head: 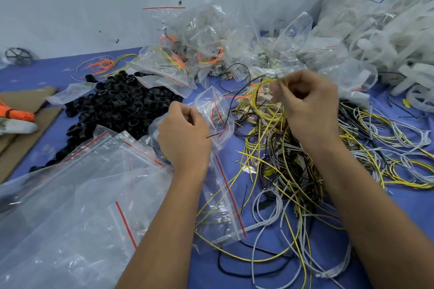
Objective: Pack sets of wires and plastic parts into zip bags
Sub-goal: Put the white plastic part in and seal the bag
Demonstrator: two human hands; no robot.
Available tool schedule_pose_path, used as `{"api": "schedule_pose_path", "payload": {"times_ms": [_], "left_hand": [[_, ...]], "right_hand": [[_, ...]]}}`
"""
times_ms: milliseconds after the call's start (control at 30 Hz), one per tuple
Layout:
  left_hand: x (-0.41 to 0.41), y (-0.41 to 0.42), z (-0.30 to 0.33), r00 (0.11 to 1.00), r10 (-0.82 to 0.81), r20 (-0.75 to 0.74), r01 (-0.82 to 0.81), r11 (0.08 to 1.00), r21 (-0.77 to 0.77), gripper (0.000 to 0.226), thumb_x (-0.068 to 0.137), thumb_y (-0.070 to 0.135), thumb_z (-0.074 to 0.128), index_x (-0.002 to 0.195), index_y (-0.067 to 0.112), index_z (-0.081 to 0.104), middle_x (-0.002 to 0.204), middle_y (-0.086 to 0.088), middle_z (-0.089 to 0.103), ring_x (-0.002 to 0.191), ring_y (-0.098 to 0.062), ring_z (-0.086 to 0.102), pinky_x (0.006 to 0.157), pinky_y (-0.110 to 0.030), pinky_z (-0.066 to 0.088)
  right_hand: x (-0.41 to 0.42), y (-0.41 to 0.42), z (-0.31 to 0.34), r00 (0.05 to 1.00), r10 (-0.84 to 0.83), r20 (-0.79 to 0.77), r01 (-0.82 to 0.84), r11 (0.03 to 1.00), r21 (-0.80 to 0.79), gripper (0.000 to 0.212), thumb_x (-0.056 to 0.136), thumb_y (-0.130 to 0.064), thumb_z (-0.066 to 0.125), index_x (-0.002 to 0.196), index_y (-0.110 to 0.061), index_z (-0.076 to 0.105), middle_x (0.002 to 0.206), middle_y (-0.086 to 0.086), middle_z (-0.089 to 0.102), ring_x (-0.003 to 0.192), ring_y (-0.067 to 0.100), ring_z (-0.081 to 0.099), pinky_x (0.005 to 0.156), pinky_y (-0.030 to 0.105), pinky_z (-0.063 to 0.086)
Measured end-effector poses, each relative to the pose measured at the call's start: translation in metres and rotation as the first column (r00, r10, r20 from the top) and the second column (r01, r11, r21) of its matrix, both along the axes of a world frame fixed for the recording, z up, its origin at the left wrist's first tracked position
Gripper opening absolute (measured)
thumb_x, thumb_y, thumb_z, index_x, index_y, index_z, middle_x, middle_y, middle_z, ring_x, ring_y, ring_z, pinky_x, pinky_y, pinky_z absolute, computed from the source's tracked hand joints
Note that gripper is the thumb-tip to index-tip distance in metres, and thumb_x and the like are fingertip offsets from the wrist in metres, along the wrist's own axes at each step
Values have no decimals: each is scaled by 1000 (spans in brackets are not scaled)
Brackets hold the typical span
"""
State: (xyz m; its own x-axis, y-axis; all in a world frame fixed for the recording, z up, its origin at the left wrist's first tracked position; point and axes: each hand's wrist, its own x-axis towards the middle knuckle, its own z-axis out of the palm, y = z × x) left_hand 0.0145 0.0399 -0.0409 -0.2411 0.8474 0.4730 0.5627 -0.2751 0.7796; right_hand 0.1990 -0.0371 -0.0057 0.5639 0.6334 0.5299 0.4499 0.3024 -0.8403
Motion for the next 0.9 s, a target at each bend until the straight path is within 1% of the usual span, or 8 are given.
{"api": "schedule_pose_path", "payload": {"times_ms": [133, 200, 267, 400, 500, 633, 700, 900], "left_hand": [[1, -3, 3, 997, -65, -30, 66, 996, 60, 8, 92, 21, 65, 92, 14, 62, 83, 2, 64, 80, -23, 61, 72, -34, 44], [5, -6, 7, 992, -121, -47, 128, 969, 210, 15, 92, 22, 68, 98, 9, 65, 99, -6, 63, 93, -23, 58, 82, -28, 41], [12, -12, 10, 952, -305, 12, 288, 910, 299, 14, 95, 24, 65, 98, 11, 67, 99, -4, 62, 90, -17, 58, 78, -27, 45], [26, -21, 6, 802, -591, 80, 571, 800, 182, 18, 98, 33, 67, 108, 18, 69, 94, 5, 66, 79, -15, 65, 64, -27, 50], [30, -20, -1, 781, -602, 166, 596, 798, 91, 25, 94, 33, 73, 115, 22, 67, 98, 5, 68, 73, -17, 65, 68, -31, 53], [27, -15, -4, 784, -596, 171, 592, 802, 81, 24, 92, 36, 74, 114, 29, 67, 109, 5, 61, 75, -10, 59, 75, -22, 50], [27, -14, -2, 785, -595, 172, 585, 804, 107, 6, 93, 31, 73, 97, 31, 69, 100, 5, 63, 75, -11, 59, 74, -28, 50], [25, -8, -6, 744, -558, 367, 579, 813, 61, 21, 95, 33, 70, 78, 22, 69, 59, 12, 58, 54, -14, 50, 58, -32, 43]], "right_hand": [[0, -4, 6, 965, 61, -253, -5, 976, 216, 15, 89, -28, 80, 81, -25, 68, 68, 3, 72, 52, 15, 59, 44, 24, 42], [-1, -3, 3, 959, 123, -255, -79, 982, 174, 15, 89, -25, 80, 82, -24, 67, 67, 2, 71, 49, 16, 54, 41, 23, 41], [-6, -1, -4, 958, 169, -232, -157, 985, 69, 16, 90, -21, 79, 81, -21, 67, 67, 0, 71, 54, 21, 55, 40, 23, 40], [-13, 3, -9, 937, 259, -234, -272, 962, -25, 17, 90, -19, 79, 77, -19, 69, 69, 5, 71, 53, 24, 48, 41, 24, 36], [-9, 1, -10, 922, 308, -234, -322, 946, -24, 18, 92, -23, 77, 75, -21, 71, 69, 2, 71, 45, 9, 44, 42, 18, 36], [-6, 2, -13, 895, 385, -226, -412, 907, -87, 19, 95, -28, 73, 81, -15, 77, 71, 3, 68, 54, 10, 45, 45, 19, 35], [-6, 2, -14, 892, 384, -239, -417, 902, -107, 20, 95, -29, 73, 85, -13, 77, 73, 4, 70, 57, 9, 47, 46, 19, 36], [3, 2, -14, 846, 426, -320, -480, 871, -109, 10, 84, -30, 79, 83, -20, 79, 82, 3, 75, 62, 9, 54, 56, 18, 45]]}}
